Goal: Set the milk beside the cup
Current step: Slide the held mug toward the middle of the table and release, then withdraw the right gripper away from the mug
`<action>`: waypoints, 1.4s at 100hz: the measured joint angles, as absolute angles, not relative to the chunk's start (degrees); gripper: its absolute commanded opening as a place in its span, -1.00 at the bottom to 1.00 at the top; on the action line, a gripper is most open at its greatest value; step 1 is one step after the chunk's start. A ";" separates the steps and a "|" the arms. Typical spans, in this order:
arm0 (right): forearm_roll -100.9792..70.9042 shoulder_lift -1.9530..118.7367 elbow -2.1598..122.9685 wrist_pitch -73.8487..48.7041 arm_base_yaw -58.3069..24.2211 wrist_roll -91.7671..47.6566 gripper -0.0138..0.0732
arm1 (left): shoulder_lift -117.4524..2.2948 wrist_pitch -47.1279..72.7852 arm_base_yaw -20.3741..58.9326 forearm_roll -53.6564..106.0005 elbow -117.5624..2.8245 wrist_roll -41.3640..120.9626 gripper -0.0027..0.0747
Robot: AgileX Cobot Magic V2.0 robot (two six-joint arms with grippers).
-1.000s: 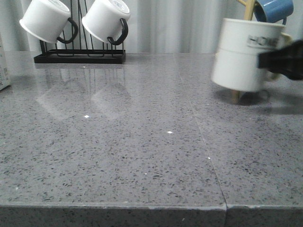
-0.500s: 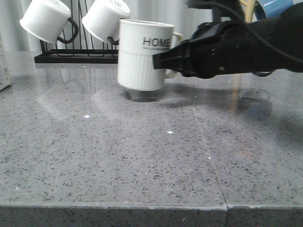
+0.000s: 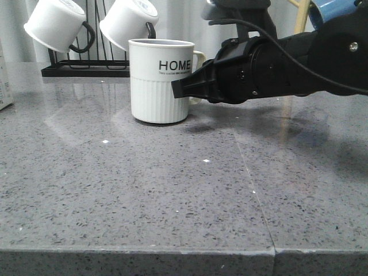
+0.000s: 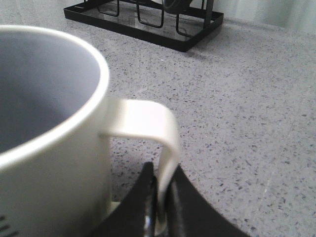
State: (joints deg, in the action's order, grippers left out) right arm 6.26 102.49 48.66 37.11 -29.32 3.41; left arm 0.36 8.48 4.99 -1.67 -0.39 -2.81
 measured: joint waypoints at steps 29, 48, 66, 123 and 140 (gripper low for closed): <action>6.29 102.49 48.74 34.36 -29.32 3.55 0.04 | 0.36 8.48 4.99 -1.67 -0.39 -2.81 -0.98; 5.55 100.85 47.69 32.63 -29.32 3.55 0.03 | 0.36 8.48 4.99 -1.67 -0.39 -2.81 -0.98; 5.55 97.07 44.18 32.15 -29.32 3.55 0.03 | 0.36 8.48 4.99 -1.67 -0.39 -2.81 -0.98; 5.39 67.19 28.30 19.08 -29.32 3.55 -0.62 | 0.36 8.48 4.99 -1.67 -0.39 -2.81 -0.98; 5.29 54.37 27.79 5.75 -29.32 3.55 -0.83 | 0.36 8.48 4.99 -1.67 -0.39 -2.81 -0.98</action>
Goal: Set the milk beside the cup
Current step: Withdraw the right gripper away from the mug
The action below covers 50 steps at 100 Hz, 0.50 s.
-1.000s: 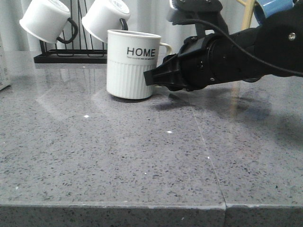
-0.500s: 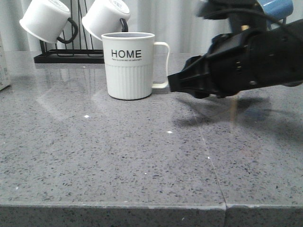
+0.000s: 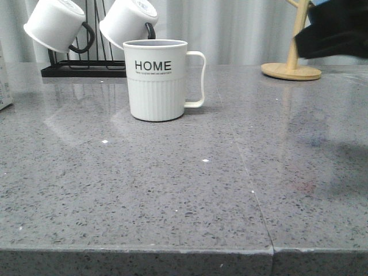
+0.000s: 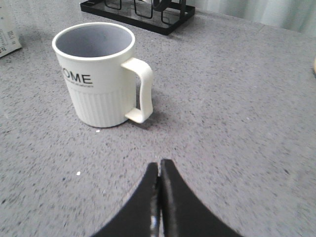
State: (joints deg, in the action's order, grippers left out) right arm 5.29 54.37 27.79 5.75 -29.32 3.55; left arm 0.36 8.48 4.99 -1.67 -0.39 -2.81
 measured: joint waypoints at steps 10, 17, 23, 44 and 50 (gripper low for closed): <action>5.29 47.61 27.79 -0.78 -29.32 3.55 -0.83 | 0.36 8.48 4.99 -1.67 -0.39 -2.81 -0.98; 5.29 42.80 27.69 -4.97 -29.32 3.55 -0.83 | 0.36 8.48 4.99 -1.67 -0.39 -2.81 -0.98; 5.27 38.92 27.61 -8.52 -29.32 3.55 -0.83 | 0.36 8.48 4.99 -1.67 -0.39 -2.81 -0.98; 5.17 24.61 25.72 -17.40 -29.32 3.55 -0.83 | 0.36 8.48 4.99 -1.67 -0.39 -2.81 -0.98; 5.15 20.53 24.18 -18.58 -29.32 3.55 -0.83 | 0.36 8.48 4.99 -1.67 -0.39 -2.81 -0.98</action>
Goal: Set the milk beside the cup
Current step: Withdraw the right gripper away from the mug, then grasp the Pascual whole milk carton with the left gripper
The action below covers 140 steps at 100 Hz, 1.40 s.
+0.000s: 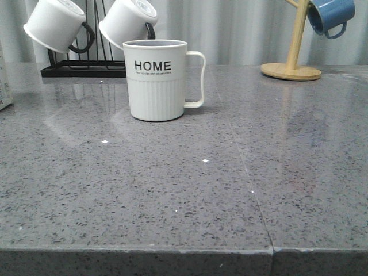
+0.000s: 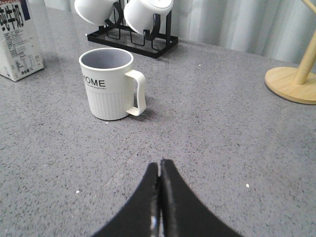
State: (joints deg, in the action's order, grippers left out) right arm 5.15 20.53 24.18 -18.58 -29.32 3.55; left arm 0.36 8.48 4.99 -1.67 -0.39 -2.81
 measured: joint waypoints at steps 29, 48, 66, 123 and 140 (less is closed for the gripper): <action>5.05 10.52 18.19 -21.64 -29.32 3.55 -0.83 | 0.36 6.07 4.99 -1.67 -0.83 -2.81 -0.98; 5.05 10.48 17.22 -21.90 -29.32 3.55 -0.83 | 0.36 15.40 4.86 -3.51 -8.06 -2.81 -0.98; 5.05 10.48 17.13 -21.90 -29.32 3.55 -0.83 | -3.95 21.47 4.84 -5.84 -17.91 -2.81 -0.98; 5.05 10.48 17.13 -21.90 -29.32 3.66 -0.83 | -29.13 6.20 4.84 -5.72 -23.86 -4.50 0.74; 5.05 10.48 17.13 -21.90 -29.32 3.66 -0.83 | -39.31 -2.40 4.84 -3.54 -25.16 -4.54 0.72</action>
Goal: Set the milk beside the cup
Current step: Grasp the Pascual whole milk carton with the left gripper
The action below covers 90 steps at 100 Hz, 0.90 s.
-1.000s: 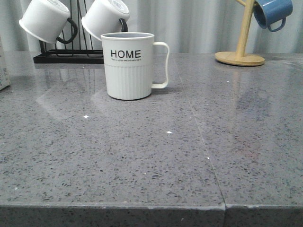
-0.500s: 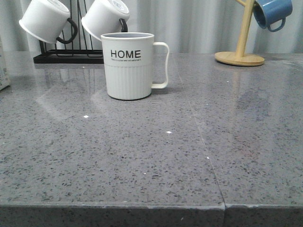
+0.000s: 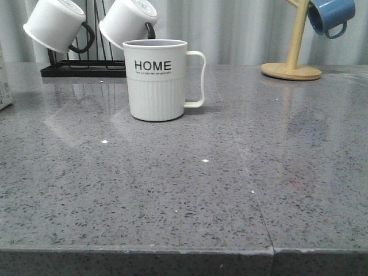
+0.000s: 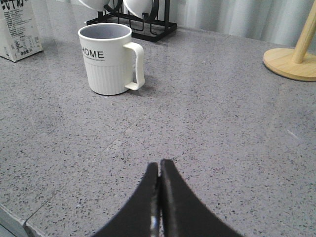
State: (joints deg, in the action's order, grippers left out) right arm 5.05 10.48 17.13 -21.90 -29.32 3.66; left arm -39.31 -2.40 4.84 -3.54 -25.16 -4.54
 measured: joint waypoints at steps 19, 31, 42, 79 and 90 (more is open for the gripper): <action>5.05 10.48 17.13 -21.90 -29.32 3.66 -0.83 | -51.76 -8.67 4.84 -3.40 -29.37 -4.63 0.72; 5.05 10.48 17.13 -21.90 -29.32 3.66 -0.83 | -59.07 -11.11 4.84 -3.30 -32.96 -4.63 0.72; 5.05 10.48 17.13 -21.90 -29.32 3.66 -0.83 | -64.61 -11.71 4.84 -3.20 -36.42 -4.63 0.72; 5.05 10.48 17.13 -21.90 -29.32 3.66 -0.83 | -70.89 -12.28 6.14 -2.10 -39.72 -4.77 -0.11; 5.05 10.48 17.13 -21.90 -29.32 3.66 -0.83 | -70.89 -12.40 10.10 -1.90 -39.72 -4.77 -0.11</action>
State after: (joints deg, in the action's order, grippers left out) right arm 5.05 10.48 17.13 -21.90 -29.32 3.66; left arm -70.89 -12.40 10.10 -1.90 -39.72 -4.77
